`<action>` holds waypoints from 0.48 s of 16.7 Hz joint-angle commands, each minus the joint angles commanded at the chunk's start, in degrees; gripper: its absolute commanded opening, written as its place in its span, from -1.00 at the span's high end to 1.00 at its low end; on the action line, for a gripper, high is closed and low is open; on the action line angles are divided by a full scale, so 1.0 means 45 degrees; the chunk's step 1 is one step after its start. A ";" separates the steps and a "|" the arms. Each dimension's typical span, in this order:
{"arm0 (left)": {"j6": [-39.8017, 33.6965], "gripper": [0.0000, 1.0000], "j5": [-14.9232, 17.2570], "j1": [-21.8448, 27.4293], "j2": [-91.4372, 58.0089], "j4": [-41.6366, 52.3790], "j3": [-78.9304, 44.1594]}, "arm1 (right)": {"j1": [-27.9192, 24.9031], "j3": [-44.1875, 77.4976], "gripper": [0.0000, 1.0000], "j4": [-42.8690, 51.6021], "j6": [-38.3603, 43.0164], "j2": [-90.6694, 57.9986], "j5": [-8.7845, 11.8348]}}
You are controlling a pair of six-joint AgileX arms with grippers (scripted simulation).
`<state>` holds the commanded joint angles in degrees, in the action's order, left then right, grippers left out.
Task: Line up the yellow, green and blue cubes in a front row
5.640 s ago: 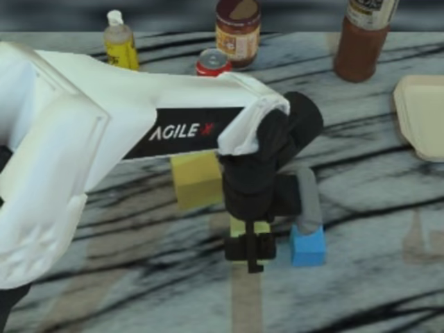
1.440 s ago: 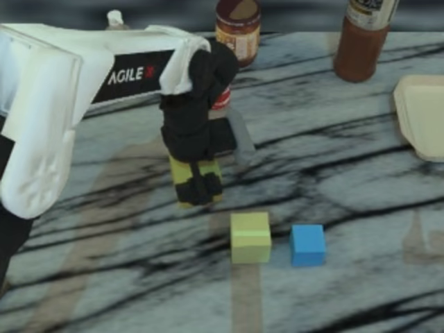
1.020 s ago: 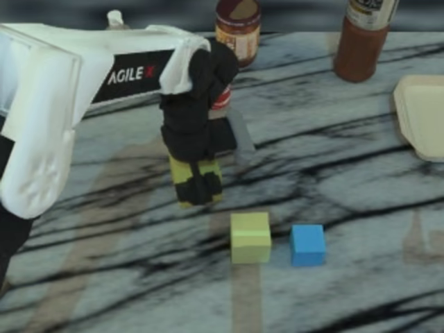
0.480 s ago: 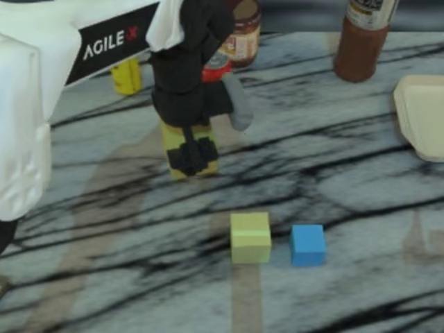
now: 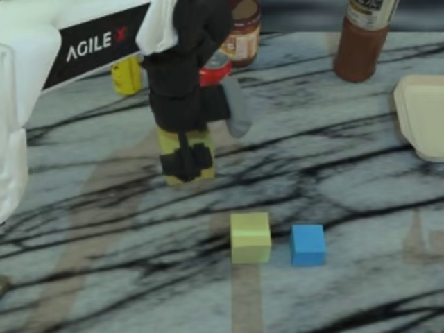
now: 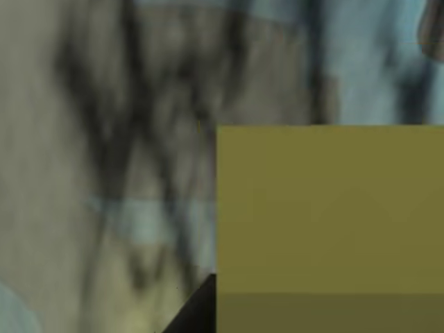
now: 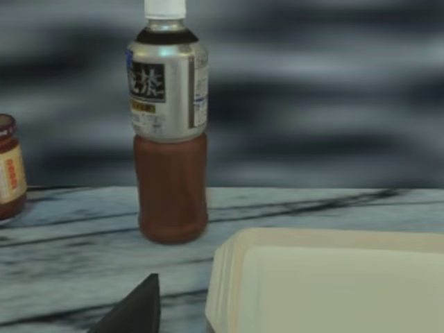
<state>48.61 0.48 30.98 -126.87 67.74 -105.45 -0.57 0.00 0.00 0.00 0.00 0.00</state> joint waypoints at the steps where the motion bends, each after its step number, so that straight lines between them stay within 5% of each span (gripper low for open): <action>1: 0.0203 1.00 0.0003 0.0091 0.0480 -0.0144 0.0701 | 0.0000 0.0000 -1.00 0.0000 0.0000 0.0000 0.0000; 8: 0.1554 1.00 0.0025 0.0655 0.3920 -0.1194 0.5469 | 0.0000 0.0000 -1.00 0.0000 0.0000 0.0000 0.0000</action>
<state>55.60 0.59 33.93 -109.23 62.36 -80.84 -0.57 0.00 0.00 0.00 0.00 0.00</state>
